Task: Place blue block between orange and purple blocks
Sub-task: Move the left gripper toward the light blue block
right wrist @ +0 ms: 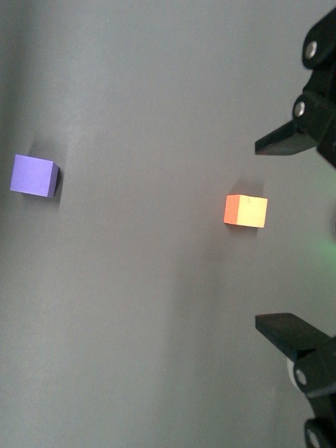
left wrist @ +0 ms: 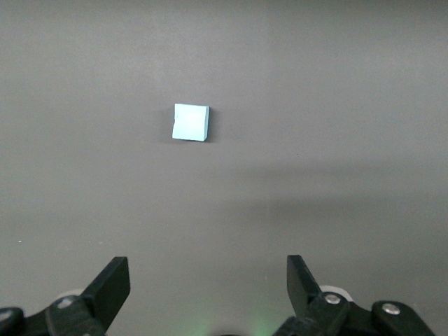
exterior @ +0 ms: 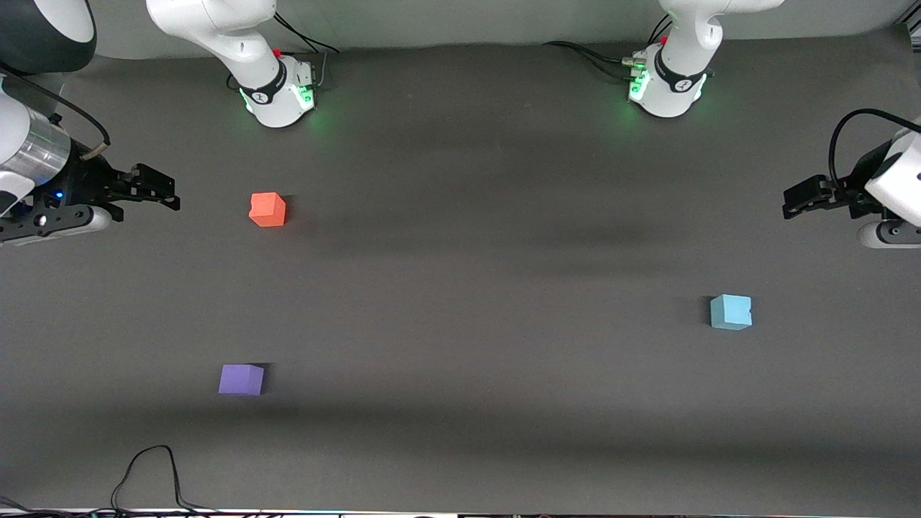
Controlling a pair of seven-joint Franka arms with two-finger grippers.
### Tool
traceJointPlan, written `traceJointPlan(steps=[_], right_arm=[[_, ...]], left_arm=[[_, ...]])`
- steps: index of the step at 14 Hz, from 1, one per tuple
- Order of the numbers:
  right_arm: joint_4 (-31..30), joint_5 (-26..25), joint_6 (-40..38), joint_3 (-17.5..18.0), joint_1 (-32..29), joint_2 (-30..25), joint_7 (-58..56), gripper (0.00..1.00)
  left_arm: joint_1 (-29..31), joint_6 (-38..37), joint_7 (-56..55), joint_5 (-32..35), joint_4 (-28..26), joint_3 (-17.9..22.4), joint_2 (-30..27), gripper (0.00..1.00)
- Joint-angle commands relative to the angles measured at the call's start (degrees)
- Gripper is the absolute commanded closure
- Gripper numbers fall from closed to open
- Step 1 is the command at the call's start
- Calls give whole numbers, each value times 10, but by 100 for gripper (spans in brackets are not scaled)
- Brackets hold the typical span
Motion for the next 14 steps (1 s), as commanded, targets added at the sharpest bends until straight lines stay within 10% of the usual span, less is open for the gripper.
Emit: traceJointPlan(steps=[1, 14], right_arm=[[-9, -6, -2, -3, 11, -13, 5, 0], [-6, -11, 4, -3, 26, -6, 32, 0]], left_arm=[[-10, -10, 7, -7, 0, 6, -4, 0], [48, 19, 113, 2, -5, 9, 9, 0]])
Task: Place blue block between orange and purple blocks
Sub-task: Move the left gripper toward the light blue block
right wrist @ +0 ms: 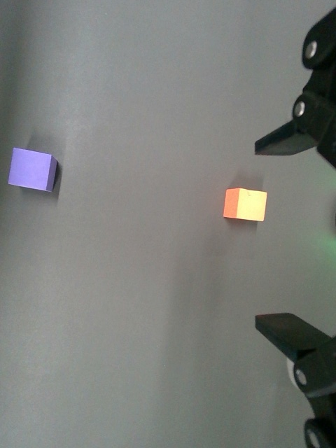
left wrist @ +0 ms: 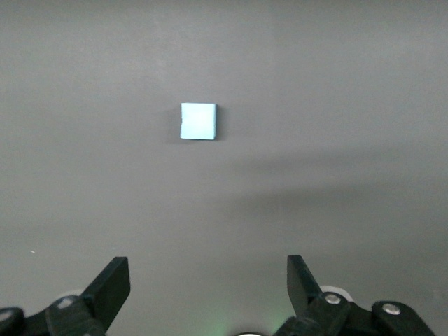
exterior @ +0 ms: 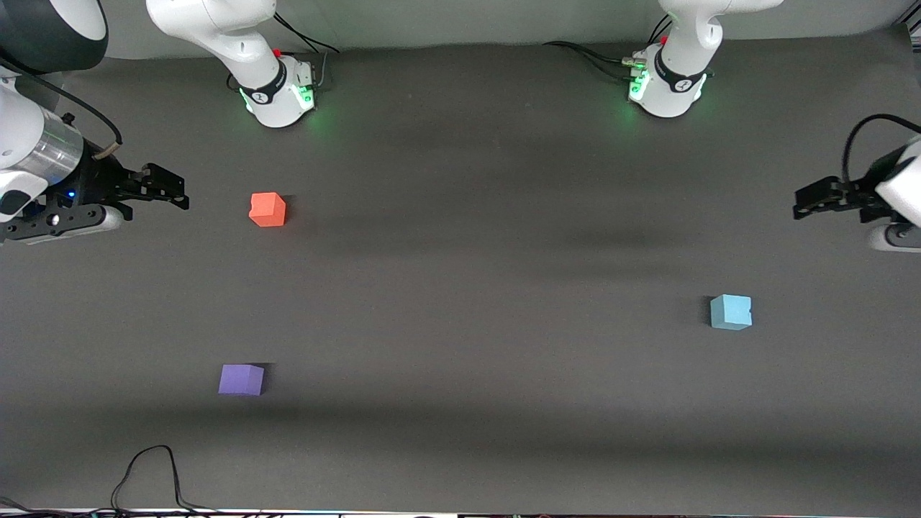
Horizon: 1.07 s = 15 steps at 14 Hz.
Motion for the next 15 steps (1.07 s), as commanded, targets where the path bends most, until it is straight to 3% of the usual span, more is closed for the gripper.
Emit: traceJointPlan(steps=[1, 4, 8, 15], right_arm=[[-4, -11, 3, -3, 14, -6, 14, 0], [-3, -12, 4, -4, 14, -6, 14, 0], [-4, -12, 1, -10, 14, -8, 9, 0], [-4, -10, 3, -10, 14, -8, 18, 0]], left_arm=[[21, 17, 32, 2, -2, -1, 5, 0], [20, 47, 31, 2, -15, -1, 18, 0], [18, 184, 31, 3, -113, -1, 37, 0], [17, 381, 32, 15, -188, -1, 147, 0]])
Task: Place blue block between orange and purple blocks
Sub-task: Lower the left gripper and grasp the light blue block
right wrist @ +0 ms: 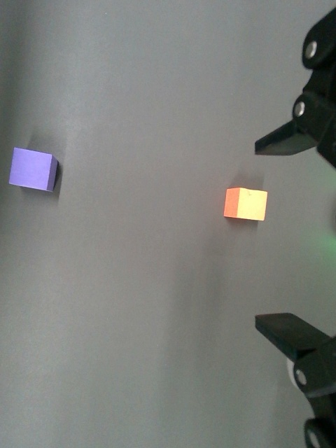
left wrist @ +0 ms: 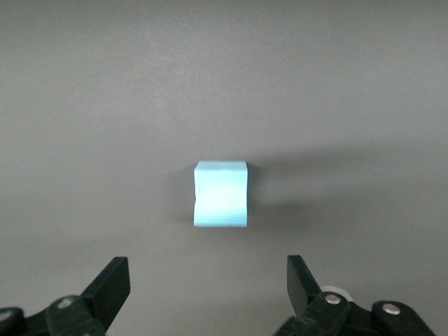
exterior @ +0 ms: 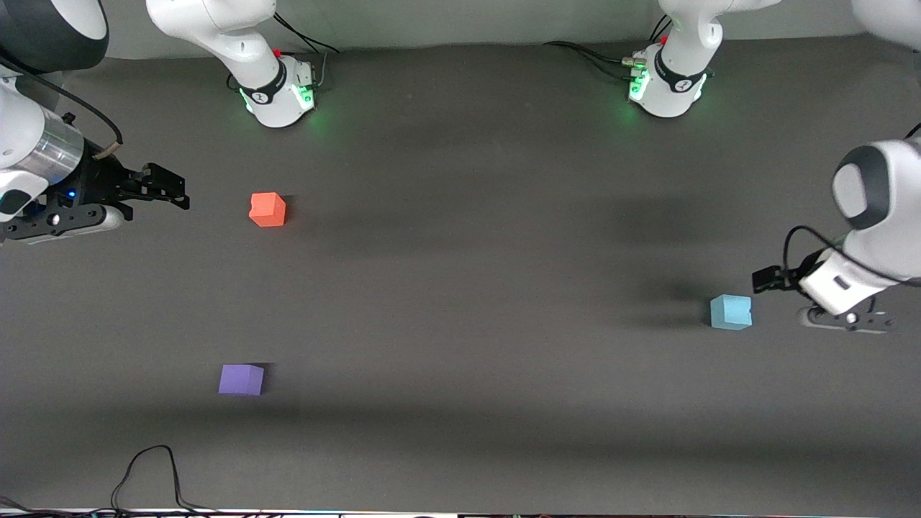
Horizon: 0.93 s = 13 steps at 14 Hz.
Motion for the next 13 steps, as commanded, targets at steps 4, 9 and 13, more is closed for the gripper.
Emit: traceJointPlan(steps=[4, 9, 13], right_arm=[[-5, -10, -2, -4, 7, -14, 15, 0], [-6, -8, 2, -4, 7, -9, 13, 0], [-7, -9, 2, -5, 4, -4, 6, 0]], left_arm=[[-6, 108, 7, 8, -14, 2, 77, 0], [-5, 197, 8, 18, -37, 2, 123, 0], [-3, 200, 8, 18, -37, 2, 139, 0]])
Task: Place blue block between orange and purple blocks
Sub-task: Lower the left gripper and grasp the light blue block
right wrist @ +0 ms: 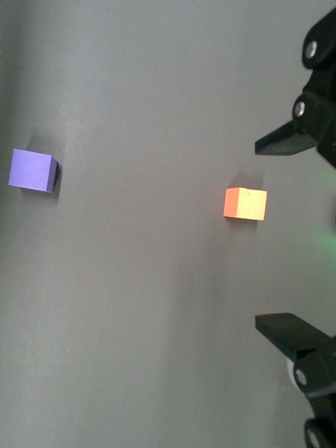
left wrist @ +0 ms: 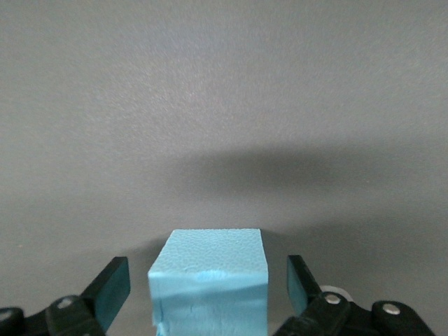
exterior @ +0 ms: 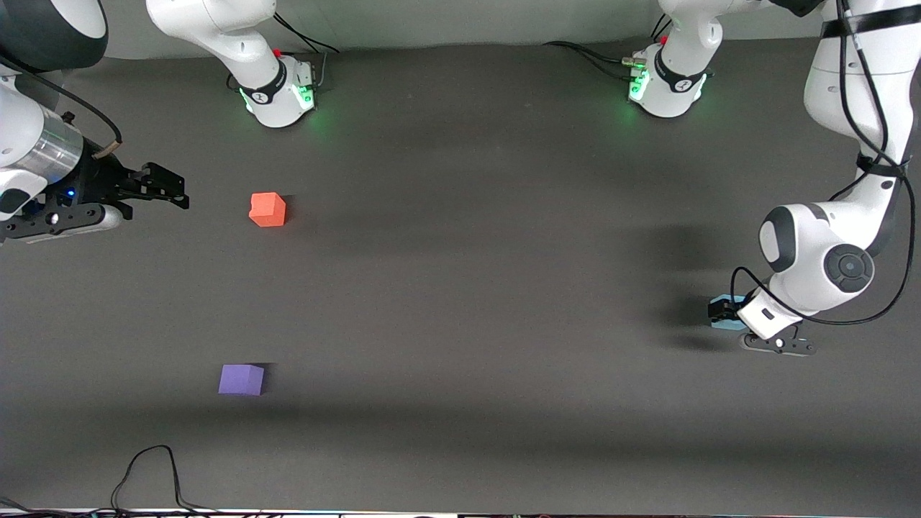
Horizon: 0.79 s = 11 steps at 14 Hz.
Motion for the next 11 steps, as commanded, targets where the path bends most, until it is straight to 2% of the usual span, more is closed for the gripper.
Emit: traceJointPlan(steps=[1, 3, 4, 5, 6, 7, 9, 11], right_arm=[[-6, -9, 2, -4, 3, -3, 3, 0], [-3, -9, 1, -8, 3, -3, 2, 0], [-3, -9, 1, -12, 4, -4, 2, 0], [-3, -9, 0, -13, 4, -4, 2, 0], [-4, -9, -1, -14, 4, -4, 2, 0], [-4, -9, -3, -14, 4, -5, 2, 0], [-3, -9, -4, -14, 4, -6, 2, 0], [-2, -8, -3, -13, 6, -6, 3, 0]], left_arm=[[-1, -8, 7, 8, -5, 3, -2, 0], [-2, -24, 7, 8, -4, 3, -3, 2], [-2, -27, 7, 8, -4, 3, -3, 9], [-2, -31, 7, 8, -4, 3, -3, 19], [-2, -32, 7, 8, -4, 3, -3, 36], [-1, -33, 6, 8, -4, 3, -3, 48], [0, -36, 4, 7, 6, 3, -8, 52], [1, -91, 3, 7, 45, 3, -17, 53]])
